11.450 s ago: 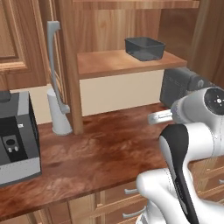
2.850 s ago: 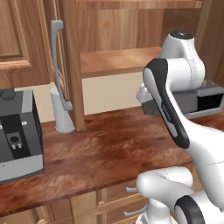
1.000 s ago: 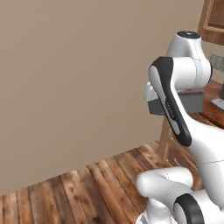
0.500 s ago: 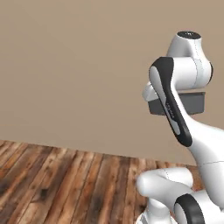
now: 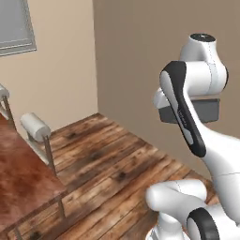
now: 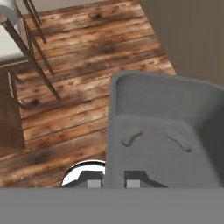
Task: Retrieve the tupperware and aluminum foil from the cabinet and place them on the dining counter near the plate with hot dog and lemon wedge to prepare for storing leftovers.
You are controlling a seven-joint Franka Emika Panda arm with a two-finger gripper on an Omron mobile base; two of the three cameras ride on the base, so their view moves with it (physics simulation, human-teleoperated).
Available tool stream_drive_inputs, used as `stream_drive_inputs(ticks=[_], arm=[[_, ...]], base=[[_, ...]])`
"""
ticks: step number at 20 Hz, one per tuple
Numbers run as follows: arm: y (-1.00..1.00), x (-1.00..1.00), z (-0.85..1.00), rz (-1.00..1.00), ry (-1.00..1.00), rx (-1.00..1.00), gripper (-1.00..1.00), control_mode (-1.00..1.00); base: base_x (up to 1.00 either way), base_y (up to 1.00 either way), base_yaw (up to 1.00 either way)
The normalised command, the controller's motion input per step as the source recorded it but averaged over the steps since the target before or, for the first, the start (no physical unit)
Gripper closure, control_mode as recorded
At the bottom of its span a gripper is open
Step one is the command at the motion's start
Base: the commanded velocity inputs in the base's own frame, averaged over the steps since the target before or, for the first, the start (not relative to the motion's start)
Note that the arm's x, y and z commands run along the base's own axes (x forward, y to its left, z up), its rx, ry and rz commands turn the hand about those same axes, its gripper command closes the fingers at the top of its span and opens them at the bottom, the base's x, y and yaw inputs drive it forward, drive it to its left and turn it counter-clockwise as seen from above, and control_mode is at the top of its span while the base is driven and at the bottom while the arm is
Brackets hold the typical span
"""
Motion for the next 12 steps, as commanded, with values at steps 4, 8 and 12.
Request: stream_drive_inputs(ticks=[4, 8, 12], arm=[[0.00, 0.00, 0.00, 0.00, 0.00, 0.00, 1.00, 1.00], [0.00, 0.00, 0.00, 0.00, 0.00, 0.00, 1.00, 1.00], [0.00, 0.00, 0.00, 0.00, 0.00, 0.00, 1.00, 1.00]], base=[[0.20, -0.18, 0.95], [0.32, -0.28, 0.89], [0.38, -0.49, 0.81]])
